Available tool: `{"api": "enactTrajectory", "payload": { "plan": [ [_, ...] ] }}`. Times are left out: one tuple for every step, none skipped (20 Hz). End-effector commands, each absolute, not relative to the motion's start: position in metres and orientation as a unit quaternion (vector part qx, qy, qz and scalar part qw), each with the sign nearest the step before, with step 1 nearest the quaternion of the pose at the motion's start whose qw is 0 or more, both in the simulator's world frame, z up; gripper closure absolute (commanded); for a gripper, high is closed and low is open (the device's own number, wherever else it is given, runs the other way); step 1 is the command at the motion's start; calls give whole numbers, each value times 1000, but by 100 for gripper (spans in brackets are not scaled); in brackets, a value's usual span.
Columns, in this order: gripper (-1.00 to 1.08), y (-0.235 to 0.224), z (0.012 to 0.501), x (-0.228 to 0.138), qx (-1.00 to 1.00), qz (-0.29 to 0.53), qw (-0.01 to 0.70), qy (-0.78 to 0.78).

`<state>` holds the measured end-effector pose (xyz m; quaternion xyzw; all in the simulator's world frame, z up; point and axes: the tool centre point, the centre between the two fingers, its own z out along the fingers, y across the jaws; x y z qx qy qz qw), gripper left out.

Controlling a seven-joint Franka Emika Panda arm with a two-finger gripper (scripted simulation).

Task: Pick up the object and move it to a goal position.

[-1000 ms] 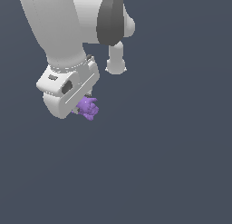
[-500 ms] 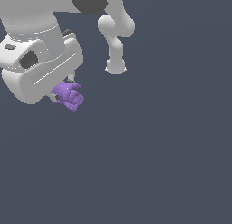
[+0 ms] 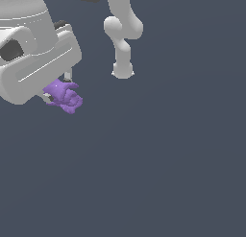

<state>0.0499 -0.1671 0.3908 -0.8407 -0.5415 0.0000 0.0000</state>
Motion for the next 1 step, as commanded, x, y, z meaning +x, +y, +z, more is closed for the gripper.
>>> {"api": "enactTrajectory", "payload": {
  "plan": [
    [108,-168,392,50,-841,0,0,-542]
  ]
}}
